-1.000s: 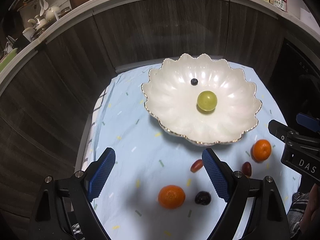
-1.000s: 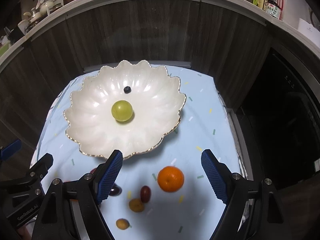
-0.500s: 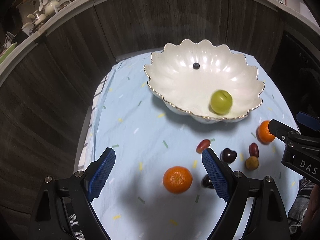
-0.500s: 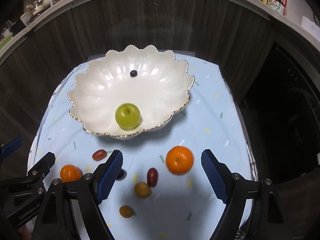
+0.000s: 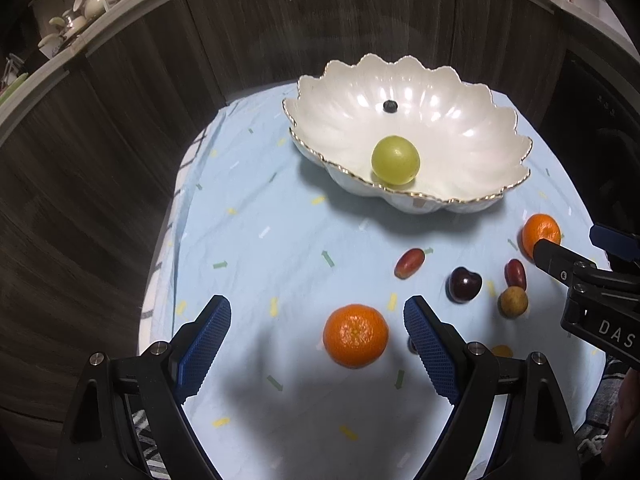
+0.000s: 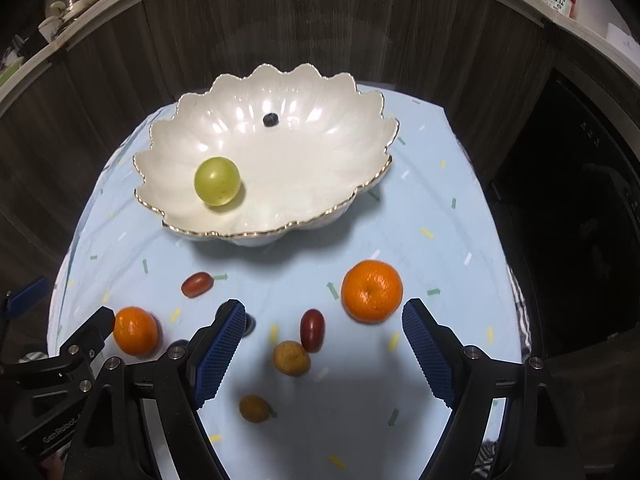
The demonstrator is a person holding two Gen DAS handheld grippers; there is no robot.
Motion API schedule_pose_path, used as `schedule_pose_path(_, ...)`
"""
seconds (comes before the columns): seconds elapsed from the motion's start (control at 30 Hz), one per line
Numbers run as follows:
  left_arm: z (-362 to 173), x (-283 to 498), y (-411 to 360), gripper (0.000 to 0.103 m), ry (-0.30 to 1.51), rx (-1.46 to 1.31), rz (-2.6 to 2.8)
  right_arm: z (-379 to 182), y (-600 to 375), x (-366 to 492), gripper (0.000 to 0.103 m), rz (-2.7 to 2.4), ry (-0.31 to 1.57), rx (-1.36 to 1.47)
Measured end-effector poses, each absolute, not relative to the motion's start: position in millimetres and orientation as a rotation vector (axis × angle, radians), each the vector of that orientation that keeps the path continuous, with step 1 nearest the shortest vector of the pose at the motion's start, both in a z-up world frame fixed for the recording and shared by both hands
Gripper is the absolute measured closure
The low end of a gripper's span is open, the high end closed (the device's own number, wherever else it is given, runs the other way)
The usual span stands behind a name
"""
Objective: Organize fruits
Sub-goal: 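Withdraw both tools from the bowl toward the remaining fruits, then close the left gripper on the mandarin while the right gripper closes on a longan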
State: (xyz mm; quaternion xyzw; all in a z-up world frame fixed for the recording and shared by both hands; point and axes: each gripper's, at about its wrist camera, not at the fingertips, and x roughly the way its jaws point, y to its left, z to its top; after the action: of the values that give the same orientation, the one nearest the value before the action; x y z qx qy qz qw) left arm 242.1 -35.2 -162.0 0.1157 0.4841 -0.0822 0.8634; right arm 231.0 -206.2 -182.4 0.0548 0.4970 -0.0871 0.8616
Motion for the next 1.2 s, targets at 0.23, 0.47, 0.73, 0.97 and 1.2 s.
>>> schedule_pose_path(0.23, -176, 242, -32, 0.014, 1.046, 0.226, -0.188, -194, -201, 228, 0.022, -0.177, 1.07, 0.113)
schedule_pose_path(0.47, -188, 241, -30, 0.015, 1.07, 0.219, -0.207, -205, -198, 225, 0.022, -0.173, 1.096, 0.116)
schedule_pose_path(0.73, -200, 241, -32, 0.016, 1.093, 0.22, -0.218, -215, -197, 224, 0.022, -0.167, 1.123, 0.122)
schedule_pose_path(0.97, -210, 242, -32, 0.02, 1.112, 0.223, -0.222, -227, -193, 225, 0.034, -0.135, 1.148, 0.136)
schedule_pose_path(1.2, -219, 244, -34, 0.029, 1.139, 0.222, -0.237, -240, -192, 226, 0.051, -0.122, 1.182, 0.154)
